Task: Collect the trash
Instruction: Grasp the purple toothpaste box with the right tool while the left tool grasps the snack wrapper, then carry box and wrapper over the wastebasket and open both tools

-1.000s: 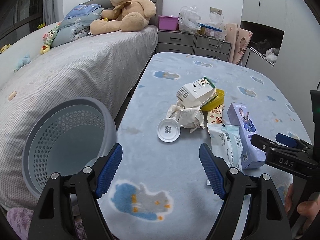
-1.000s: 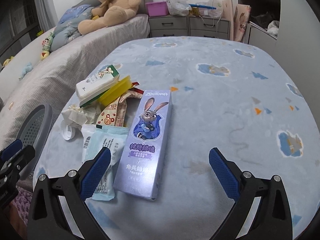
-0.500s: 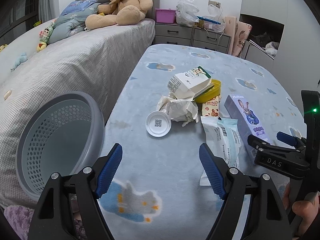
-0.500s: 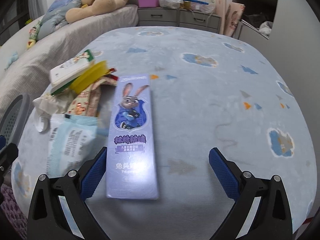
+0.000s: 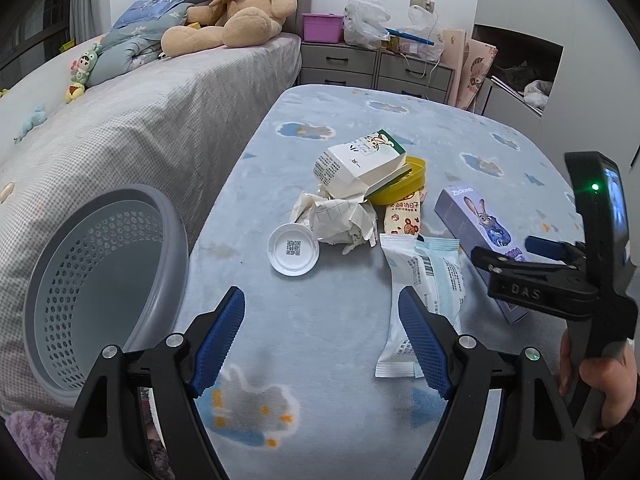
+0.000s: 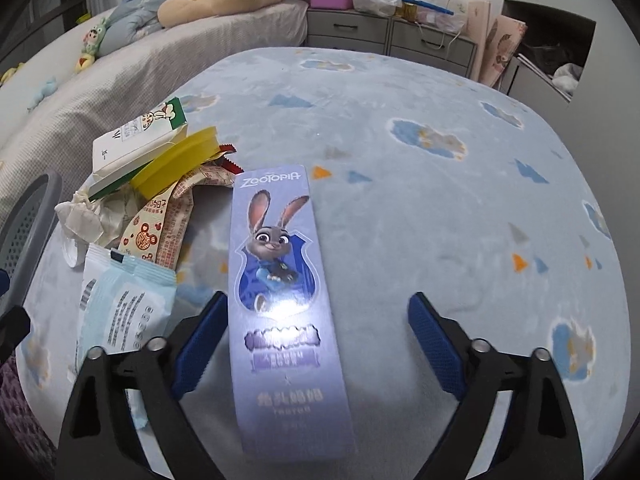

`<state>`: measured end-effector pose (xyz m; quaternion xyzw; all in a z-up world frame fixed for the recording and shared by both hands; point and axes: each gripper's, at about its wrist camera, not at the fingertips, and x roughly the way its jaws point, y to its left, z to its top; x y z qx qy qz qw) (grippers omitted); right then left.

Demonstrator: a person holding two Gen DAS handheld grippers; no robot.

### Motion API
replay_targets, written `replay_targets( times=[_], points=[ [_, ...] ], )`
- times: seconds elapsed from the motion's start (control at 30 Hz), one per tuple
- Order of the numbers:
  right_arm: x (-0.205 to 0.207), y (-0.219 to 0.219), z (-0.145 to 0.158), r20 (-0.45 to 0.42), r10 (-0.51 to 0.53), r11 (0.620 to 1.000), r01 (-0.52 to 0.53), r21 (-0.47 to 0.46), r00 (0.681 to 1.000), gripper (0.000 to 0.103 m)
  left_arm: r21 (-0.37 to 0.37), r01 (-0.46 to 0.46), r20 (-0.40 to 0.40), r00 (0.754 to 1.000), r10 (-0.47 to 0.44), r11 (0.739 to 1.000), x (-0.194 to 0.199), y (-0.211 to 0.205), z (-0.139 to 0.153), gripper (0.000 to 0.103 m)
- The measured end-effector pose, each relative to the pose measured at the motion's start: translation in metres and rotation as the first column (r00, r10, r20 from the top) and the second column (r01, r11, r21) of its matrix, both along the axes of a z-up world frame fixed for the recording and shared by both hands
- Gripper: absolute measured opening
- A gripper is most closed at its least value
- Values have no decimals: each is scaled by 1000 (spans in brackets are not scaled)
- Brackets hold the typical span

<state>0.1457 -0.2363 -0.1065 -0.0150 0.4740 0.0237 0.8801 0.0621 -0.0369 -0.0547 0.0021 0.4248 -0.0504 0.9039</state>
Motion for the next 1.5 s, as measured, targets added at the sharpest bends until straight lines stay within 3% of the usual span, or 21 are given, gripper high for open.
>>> replay_targets(
  times=[0.13, 0.2, 0.27, 0.9, 1.23, 1.37, 1.5],
  points=[
    [1, 1, -5, -7, 8, 1000, -7, 25, 1000, 68, -6, 3, -15, 1000, -3, 1000, 1, -2, -3, 76],
    [-2, 3, -4, 2, 22, 999, -22, 24, 1000, 52, -10, 9, -22, 1000, -9, 1000, 1, -4, -5, 76],
    [-5, 3, -3, 10, 22, 999, -22, 26, 1000, 44, -13, 17, -27, 999, -17, 1000, 0, -7, -6, 76],
    [-29, -45, 27, 95, -105, 980, 87, 177, 990, 44, -34, 145, -93, 985, -148, 989, 14, -59, -20, 76],
    [-32, -49, 29, 99, -104, 977, 83, 197, 990, 44, -8, 160, -136, 978, -160, 987, 31, -81, -48, 75],
    [-34, -48, 29, 99, -92, 978, 71, 196, 991, 44, 26, 149, -108, 983, -146, 988, 27, -80, -50, 53],
    [-33, -46, 29, 97, -87, 979, 68, 192, 991, 44, -9, 147, -104, 984, -147, 989, 22, -71, -47, 49]
  ],
)
